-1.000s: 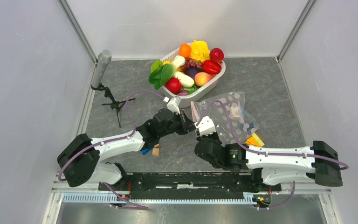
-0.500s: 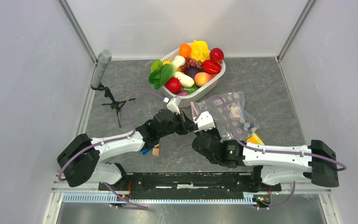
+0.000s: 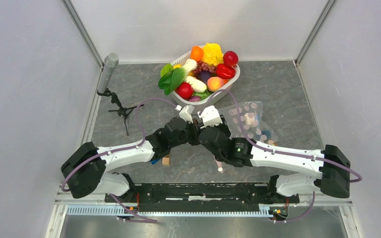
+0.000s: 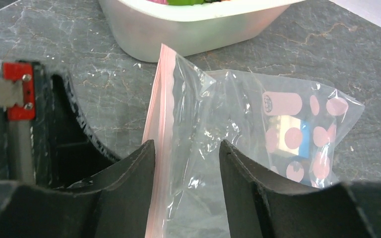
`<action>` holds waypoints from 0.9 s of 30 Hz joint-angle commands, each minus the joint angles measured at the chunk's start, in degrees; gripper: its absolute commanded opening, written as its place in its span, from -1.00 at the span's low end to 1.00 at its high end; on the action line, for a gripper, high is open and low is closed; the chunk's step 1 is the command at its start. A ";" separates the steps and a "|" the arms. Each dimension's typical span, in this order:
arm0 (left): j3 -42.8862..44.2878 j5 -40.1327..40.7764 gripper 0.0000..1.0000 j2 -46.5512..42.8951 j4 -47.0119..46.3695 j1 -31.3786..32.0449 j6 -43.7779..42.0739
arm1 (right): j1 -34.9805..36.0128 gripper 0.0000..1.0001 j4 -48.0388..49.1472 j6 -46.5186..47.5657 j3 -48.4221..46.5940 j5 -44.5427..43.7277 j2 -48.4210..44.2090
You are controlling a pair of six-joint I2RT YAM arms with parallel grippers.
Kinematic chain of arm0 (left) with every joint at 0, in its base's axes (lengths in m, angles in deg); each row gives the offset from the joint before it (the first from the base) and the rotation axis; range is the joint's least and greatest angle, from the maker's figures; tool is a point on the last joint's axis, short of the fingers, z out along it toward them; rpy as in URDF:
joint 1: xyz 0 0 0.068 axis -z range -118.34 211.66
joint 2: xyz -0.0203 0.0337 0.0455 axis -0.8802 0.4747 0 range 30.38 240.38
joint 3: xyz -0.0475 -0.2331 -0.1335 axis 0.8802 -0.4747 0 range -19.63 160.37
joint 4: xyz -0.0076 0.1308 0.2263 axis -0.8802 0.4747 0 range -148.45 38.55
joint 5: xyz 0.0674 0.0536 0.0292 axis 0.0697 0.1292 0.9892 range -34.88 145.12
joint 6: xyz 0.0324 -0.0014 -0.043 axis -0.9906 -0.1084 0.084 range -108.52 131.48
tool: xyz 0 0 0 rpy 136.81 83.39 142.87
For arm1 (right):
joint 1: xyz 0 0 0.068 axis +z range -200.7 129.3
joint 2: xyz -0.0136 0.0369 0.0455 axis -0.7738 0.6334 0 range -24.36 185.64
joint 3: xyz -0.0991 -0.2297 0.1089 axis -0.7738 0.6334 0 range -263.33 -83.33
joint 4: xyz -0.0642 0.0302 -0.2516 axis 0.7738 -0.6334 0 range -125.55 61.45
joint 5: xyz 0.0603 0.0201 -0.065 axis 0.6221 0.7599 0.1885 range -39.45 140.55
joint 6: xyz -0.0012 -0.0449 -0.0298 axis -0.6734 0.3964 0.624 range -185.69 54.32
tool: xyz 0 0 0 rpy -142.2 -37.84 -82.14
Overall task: Place the food in the zip-top bag and seal the zipper
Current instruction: Open the zipper of the food storage bag at the center of the board.
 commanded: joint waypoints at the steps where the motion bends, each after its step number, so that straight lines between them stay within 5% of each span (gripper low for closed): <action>1: 0.82 1.64 -0.96 -1.20 -0.74 0.35 1.53 | -1.09 0.08 -2.95 0.57 -4.51 -1.35 1.78; 22: 0.99 7.41 -0.95 -1.63 2.14 0.27 0.22 | -1.53 -0.56 -12.12 -6.58 -0.91 8.82 -2.62; 27: 0.76 7.93 -0.95 -0.53 2.09 0.27 -0.04 | -1.53 -0.59 -11.47 -6.74 1.22 10.98 -4.70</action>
